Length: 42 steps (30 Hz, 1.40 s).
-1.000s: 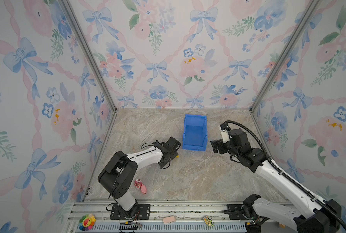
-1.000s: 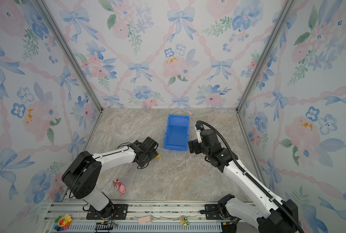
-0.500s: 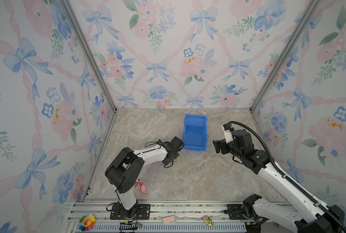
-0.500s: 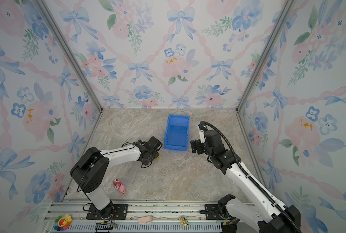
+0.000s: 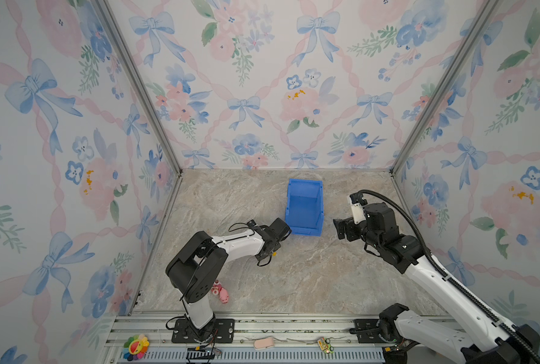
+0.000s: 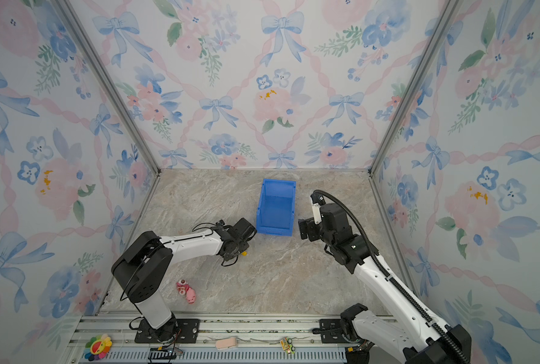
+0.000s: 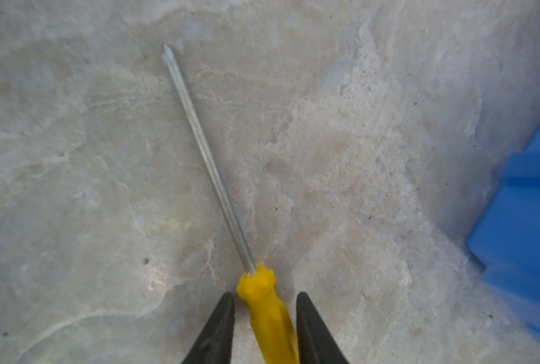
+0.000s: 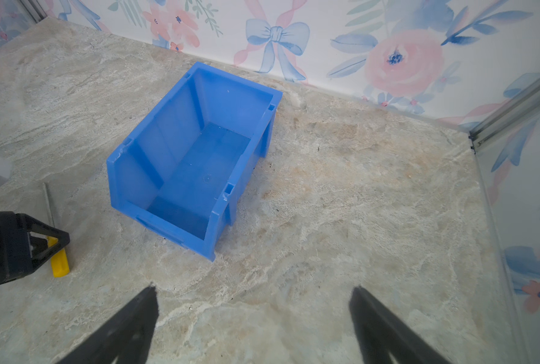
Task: Put the screwdriver in the bin
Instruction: Pick up the screwdriver from the center of the table.
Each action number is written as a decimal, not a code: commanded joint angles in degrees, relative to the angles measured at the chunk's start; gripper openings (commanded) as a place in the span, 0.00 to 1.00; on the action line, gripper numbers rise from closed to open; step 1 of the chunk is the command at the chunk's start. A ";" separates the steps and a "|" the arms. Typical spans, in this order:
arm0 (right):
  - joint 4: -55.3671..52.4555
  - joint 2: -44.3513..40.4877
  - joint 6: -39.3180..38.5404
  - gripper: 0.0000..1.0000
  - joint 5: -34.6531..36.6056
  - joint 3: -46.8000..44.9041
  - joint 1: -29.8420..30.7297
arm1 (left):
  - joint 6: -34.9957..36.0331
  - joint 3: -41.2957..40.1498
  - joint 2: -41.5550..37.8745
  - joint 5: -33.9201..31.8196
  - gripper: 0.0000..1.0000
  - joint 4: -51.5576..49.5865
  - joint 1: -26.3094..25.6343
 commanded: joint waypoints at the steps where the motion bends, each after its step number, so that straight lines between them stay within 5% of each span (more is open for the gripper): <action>1: -1.52 -1.05 -0.84 0.97 1.39 -0.45 -0.86 | 2.09 -2.24 0.57 1.43 0.31 -4.86 -0.55; 7: -1.65 -1.36 -0.59 0.97 1.84 -0.36 -1.29 | 4.92 -1.97 0.43 1.03 0.25 -6.58 -0.66; 14: -1.65 -0.87 -0.12 0.97 2.08 -0.16 -1.43 | 6.07 -2.14 1.18 1.41 0.32 -7.05 -1.29; 29: -0.08 -0.68 0.76 0.97 2.53 -1.06 -1.37 | 5.92 -3.22 1.40 2.31 0.28 -9.22 -3.56; 42: 0.68 -0.86 1.35 0.97 1.15 -1.55 -2.75 | 7.83 -1.08 1.89 2.50 0.01 -9.09 -4.19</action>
